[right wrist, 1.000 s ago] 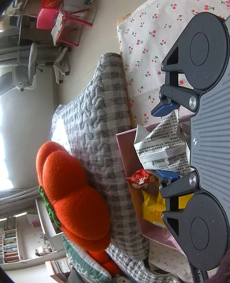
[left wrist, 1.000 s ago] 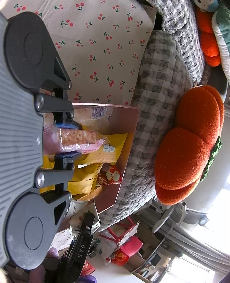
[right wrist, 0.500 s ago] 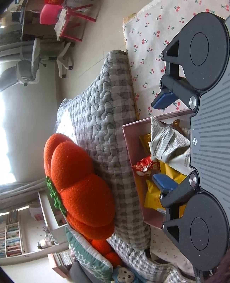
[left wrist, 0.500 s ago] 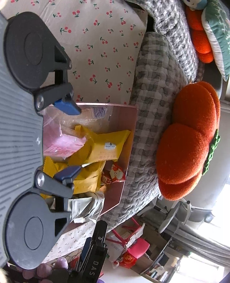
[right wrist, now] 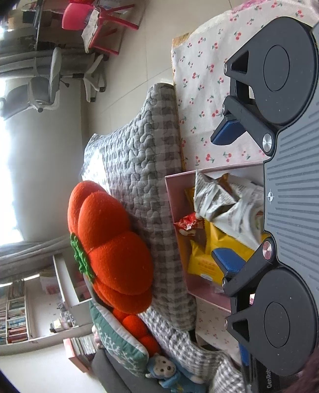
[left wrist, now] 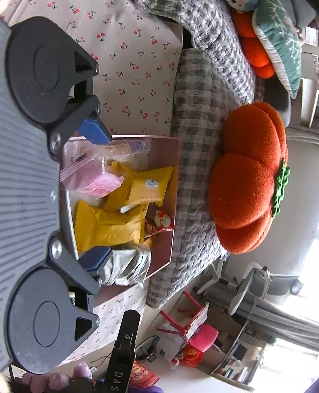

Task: Organize snacks
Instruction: 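Lower both snacks into the box and open both tools, then withdraw both tools from the box and move them over the remaining snacks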

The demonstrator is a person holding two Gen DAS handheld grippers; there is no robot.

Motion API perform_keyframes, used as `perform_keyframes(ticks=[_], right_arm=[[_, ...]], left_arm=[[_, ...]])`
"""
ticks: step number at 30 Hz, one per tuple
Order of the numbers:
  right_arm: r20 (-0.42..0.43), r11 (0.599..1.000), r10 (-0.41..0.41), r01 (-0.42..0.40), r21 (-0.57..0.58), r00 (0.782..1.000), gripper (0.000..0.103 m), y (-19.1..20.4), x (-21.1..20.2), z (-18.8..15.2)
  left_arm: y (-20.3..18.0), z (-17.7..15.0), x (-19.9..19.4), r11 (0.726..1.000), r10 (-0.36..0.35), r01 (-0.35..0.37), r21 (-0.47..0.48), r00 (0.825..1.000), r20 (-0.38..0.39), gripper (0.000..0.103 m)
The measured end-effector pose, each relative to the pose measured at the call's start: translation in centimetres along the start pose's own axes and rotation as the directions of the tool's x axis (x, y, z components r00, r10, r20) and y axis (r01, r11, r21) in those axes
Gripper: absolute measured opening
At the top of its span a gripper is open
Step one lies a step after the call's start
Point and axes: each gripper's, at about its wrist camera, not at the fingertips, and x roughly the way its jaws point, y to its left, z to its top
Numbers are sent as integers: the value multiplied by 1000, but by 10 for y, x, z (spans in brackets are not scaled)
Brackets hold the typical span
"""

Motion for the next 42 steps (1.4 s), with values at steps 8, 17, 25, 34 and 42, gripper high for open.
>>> perform_keyframes(ticks=[8, 17, 25, 34, 42], right_arm=[[-4, 999, 8, -8, -34, 1000, 99, -8, -26, -16], [-29, 994, 34, -37, -100, 999, 99, -7, -50, -36], [-40, 1000, 0, -1, -27, 999, 99, -25, -61, -68], [-147, 981, -56, 82, 178, 987, 99, -57, -54, -86], [-153, 980, -104, 128, 154, 983, 99, -68, -51, -93]], left_arm=[[-13, -14, -16, 1000, -4, 4, 22, 1000, -11, 100], [-24, -32, -28, 999, -12, 13, 32, 999, -43, 102], [-25, -50, -31, 999, 15, -13, 32, 997, -82, 103], [-24, -75, -20, 999, 43, -40, 32, 993, -113, 102], [-33, -98, -2, 989, 57, -42, 141, 993, -107, 100]])
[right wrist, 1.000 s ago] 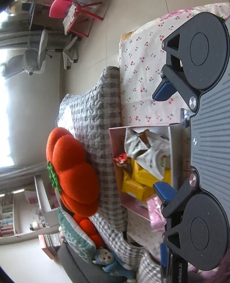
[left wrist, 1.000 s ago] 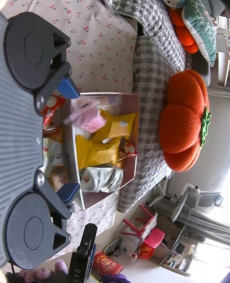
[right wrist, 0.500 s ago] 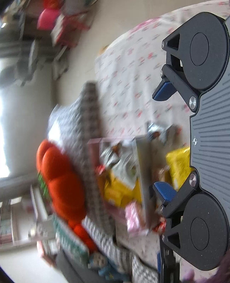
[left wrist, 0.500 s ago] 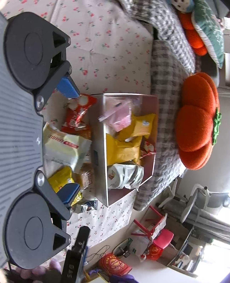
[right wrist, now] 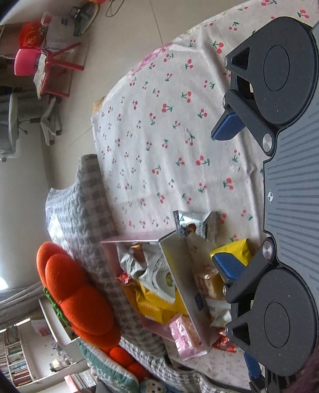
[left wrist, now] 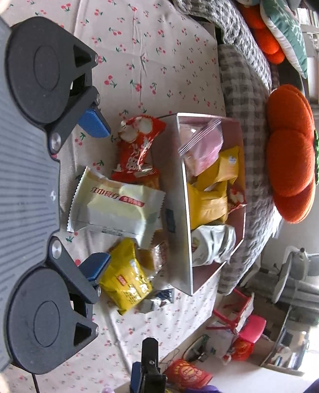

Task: Organize snacks
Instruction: 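Withdraw both tools from the box and move them over the remaining snacks, then grasp the white printed packet with the left tool while the right tool grasps the yellow packet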

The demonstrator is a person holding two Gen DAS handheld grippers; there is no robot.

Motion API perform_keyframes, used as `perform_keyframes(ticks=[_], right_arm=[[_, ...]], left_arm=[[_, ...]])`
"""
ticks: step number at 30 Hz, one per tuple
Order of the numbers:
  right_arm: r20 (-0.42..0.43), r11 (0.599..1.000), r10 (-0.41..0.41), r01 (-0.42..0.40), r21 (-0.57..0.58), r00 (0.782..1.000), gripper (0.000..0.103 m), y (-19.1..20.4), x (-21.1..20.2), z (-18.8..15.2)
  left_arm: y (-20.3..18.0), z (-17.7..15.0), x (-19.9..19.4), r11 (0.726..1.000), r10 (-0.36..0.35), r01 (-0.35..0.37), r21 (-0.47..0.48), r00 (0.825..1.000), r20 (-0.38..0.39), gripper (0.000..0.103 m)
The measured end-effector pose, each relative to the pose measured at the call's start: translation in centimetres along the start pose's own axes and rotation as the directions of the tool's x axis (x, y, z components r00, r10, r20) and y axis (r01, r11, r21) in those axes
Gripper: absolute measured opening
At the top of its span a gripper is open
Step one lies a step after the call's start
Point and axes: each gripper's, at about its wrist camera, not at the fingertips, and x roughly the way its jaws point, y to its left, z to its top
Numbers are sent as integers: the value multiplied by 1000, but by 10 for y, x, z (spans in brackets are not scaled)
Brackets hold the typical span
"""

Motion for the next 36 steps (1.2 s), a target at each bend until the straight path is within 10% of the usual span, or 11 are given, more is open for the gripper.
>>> perform_keyframes(ticks=[12, 22, 36], right_arm=[[-32, 993, -19, 15, -115, 999, 99, 7, 13, -17], [-52, 952, 36, -50, -302, 998, 99, 35, 23, -32], [-86, 895, 164, -185, -406, 983, 101, 68, 39, -42]], left_arm=[[1, -6, 14, 999, -46, 46, 4, 999, 9, 81], [-2, -2, 9, 998, -61, 61, 0, 998, -15, 44], [10, -5, -6, 997, -54, 51, -51, 997, -54, 44]])
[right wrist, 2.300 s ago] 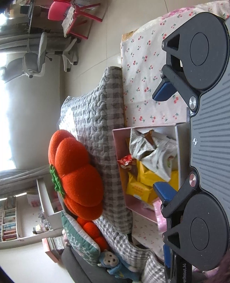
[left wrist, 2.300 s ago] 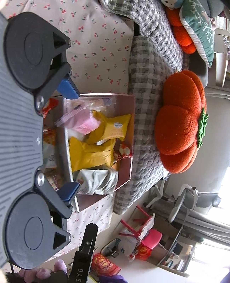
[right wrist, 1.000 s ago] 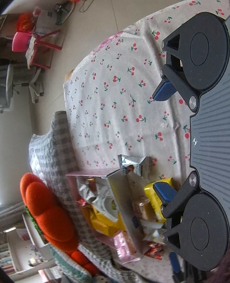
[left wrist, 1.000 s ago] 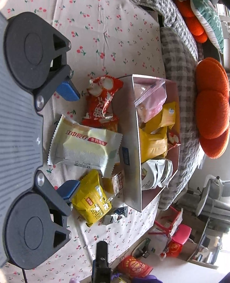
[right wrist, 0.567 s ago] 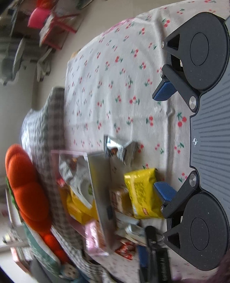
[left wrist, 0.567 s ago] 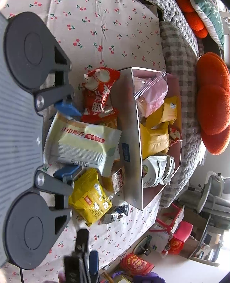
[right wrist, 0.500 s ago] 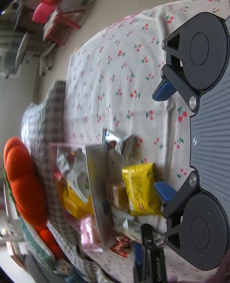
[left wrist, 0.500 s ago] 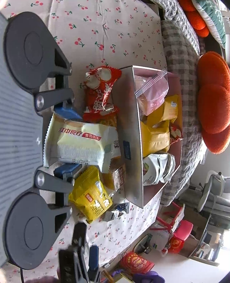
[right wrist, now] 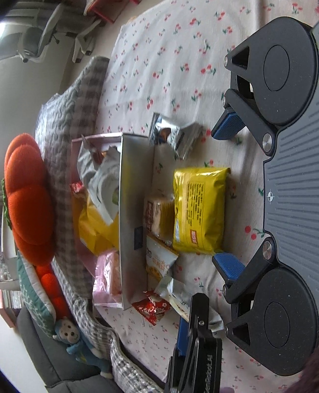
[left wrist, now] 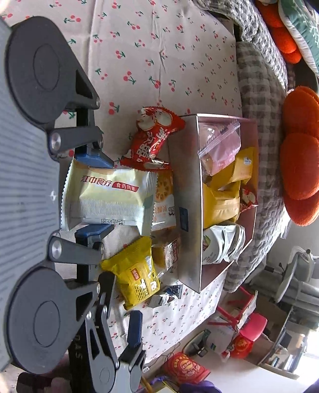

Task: Organize snacks
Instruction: 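Grasp the white printed packet with the left tool while the right tool grasps the yellow packet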

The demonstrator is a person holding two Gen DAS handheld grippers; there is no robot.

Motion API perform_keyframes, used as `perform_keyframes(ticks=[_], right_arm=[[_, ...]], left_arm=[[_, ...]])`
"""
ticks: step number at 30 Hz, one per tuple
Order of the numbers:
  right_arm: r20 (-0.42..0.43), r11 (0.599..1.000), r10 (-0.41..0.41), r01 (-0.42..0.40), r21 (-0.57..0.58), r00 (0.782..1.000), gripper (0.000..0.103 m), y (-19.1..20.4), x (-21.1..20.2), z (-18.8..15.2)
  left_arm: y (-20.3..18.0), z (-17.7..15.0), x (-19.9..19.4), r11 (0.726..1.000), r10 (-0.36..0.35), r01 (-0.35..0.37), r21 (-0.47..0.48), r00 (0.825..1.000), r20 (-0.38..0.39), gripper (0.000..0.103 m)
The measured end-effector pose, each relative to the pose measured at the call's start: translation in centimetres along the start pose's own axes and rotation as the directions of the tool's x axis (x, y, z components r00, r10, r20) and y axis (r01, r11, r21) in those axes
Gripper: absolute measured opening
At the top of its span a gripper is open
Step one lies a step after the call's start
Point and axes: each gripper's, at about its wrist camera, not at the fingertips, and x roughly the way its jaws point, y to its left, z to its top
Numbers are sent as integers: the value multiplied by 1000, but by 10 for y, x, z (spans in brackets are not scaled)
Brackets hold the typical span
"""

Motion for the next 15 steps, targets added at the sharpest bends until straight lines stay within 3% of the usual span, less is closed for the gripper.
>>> perform_keyframes(ticks=[7, 15], right_arm=[[10, 999, 29, -29, -19, 1000, 103, 11, 9, 2], [23, 997, 6, -4, -78, 1000, 103, 25, 12, 0]], left_arm=[[6, -1, -3, 1000, 0, -1, -18, 1000, -3, 44], [8, -2, -4, 1000, -1, 1, -20, 1000, -7, 44]])
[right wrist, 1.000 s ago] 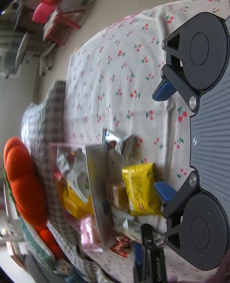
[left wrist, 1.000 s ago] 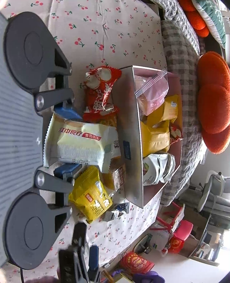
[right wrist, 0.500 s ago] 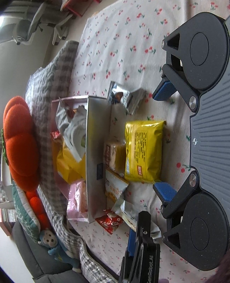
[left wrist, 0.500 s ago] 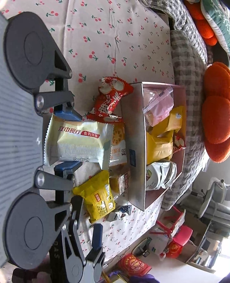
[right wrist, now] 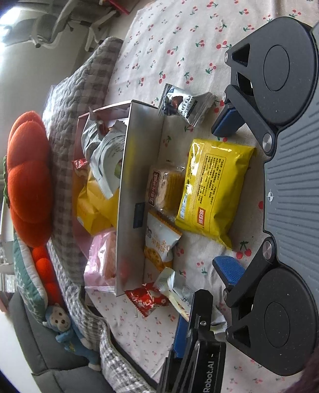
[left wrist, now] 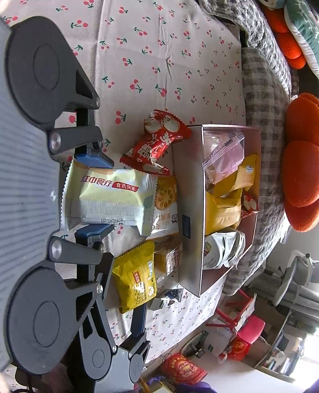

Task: Organize snacks
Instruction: 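Grasp the white printed packet with the left tool while the right tool grasps the yellow packet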

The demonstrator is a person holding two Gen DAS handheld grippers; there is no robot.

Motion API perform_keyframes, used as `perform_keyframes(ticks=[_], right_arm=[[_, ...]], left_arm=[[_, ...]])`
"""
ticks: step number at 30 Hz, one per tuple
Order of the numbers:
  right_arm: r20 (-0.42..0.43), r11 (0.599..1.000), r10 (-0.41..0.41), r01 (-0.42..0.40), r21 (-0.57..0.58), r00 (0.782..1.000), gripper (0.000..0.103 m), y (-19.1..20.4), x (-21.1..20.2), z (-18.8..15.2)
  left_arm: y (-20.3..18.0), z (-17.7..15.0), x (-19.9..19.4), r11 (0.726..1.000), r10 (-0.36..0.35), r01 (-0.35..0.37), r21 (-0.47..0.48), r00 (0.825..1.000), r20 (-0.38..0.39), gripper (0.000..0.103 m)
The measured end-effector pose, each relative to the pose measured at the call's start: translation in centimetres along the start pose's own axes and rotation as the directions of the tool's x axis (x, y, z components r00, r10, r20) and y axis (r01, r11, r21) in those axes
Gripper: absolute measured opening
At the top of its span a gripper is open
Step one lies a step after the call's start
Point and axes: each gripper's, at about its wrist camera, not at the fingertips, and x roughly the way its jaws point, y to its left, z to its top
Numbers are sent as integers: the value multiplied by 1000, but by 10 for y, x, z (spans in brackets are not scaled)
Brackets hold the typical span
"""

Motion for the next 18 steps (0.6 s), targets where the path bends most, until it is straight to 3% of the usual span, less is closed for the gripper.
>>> perform_keyframes(ticks=[8, 12, 18], right_arm=[[23, 999, -13, 13, 31, 1000, 101, -2, 0, 1], [32, 999, -34, 33, 15, 999, 89, -1, 0, 1], [41, 999, -35, 34, 18, 999, 80, -2, -5, 0]], left_arm=[[-1, -2, 0, 1000, -3, 3, 6, 1000, 0, 44], [-1, -2, -1, 1000, -4, 4, 5, 1000, 0, 43], [-1, -1, -2, 1000, -12, 12, 5, 1000, 1, 43]])
